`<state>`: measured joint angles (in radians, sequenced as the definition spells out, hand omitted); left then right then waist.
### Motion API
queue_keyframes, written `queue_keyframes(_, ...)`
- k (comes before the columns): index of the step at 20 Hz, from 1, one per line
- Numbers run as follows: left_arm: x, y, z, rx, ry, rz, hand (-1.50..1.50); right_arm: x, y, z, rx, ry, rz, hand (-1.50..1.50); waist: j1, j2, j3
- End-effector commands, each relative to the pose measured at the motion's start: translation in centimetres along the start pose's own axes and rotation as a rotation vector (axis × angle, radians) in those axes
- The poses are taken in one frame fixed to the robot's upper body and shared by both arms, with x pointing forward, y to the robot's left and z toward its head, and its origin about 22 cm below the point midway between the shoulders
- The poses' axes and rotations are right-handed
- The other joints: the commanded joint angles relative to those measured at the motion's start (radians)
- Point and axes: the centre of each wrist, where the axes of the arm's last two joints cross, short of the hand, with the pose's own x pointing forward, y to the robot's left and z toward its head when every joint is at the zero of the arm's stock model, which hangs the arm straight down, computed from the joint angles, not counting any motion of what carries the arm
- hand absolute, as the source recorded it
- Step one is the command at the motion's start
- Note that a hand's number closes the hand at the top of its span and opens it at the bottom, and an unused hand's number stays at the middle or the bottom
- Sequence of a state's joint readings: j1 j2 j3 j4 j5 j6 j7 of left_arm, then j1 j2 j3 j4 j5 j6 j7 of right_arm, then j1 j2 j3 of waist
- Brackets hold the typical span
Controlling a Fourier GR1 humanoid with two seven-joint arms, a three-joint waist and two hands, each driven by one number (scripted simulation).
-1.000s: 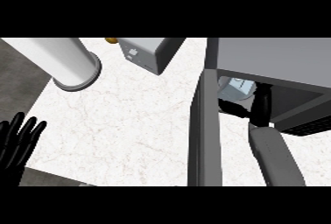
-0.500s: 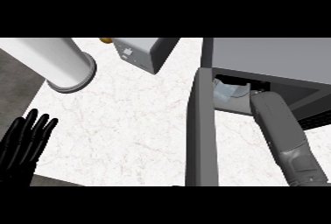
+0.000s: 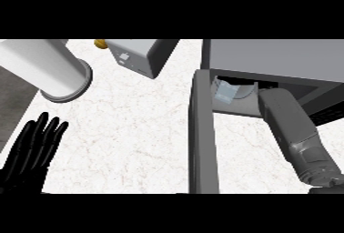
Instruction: Pick up the milk, place it into the microwave and close the microwave
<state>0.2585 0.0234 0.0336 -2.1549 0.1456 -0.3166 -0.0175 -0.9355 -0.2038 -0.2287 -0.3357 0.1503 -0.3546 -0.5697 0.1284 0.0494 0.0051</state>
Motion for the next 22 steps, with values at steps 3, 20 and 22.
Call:
queue_keyframes(3,-0.3,-0.7,-0.1,-0.027,0.009,-0.003,-1.50,-1.0,0.8,0.9,0.017,0.010,-0.058,-1.50,-0.024,-0.005,0.000)
queue_keyframes(20,-4.3,-4.1,-1.1,-0.273,0.126,0.036,1.50,-5.6,3.4,7.3,0.144,-0.001,-0.330,-1.50,-0.114,-0.045,-0.004)
queue_keyframes(22,-5.2,-3.8,-3.6,-0.316,0.142,-0.003,1.50,-7.4,3.3,9.9,0.153,-0.005,-0.318,-1.50,-0.128,-0.045,-0.004)
